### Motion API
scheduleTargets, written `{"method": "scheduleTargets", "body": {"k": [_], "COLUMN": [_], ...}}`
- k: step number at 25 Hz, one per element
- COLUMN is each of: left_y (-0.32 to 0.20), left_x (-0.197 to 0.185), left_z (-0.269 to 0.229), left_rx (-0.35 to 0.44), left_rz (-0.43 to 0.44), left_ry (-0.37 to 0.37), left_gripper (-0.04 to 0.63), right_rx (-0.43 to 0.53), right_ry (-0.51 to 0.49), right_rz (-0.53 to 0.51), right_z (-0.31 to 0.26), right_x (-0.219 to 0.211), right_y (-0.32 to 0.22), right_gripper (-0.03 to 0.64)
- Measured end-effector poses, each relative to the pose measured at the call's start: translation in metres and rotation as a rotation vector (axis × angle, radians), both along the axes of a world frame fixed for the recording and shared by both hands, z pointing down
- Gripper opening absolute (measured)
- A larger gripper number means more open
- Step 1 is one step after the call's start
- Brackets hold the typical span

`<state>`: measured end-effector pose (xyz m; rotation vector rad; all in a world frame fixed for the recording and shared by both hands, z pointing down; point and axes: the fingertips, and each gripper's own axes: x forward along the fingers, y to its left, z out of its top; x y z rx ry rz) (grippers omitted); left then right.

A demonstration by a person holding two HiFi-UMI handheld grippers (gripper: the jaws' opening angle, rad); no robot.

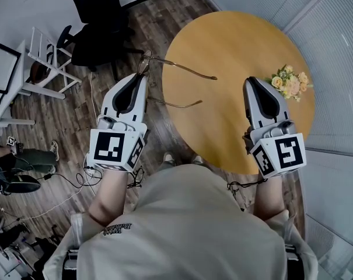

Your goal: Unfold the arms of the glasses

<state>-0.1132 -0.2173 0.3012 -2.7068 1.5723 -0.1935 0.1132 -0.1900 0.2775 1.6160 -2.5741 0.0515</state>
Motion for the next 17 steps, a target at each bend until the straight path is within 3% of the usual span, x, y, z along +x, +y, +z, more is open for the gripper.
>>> {"method": "scheduleTargets", "body": {"k": [17], "left_y": [-0.0006], "left_x": [-0.0076], "left_z": [-0.0006], "left_rx": [-0.004], "left_rz": [-0.006], "left_ry": [-0.007], "left_gripper": [0.04], "right_rx": [0.006], "right_ry": [0.012], "right_rz": [-0.016], "right_z": [-0.0066], "right_x": [-0.0104], "right_y": [-0.0006], "right_gripper": [0.043]}}
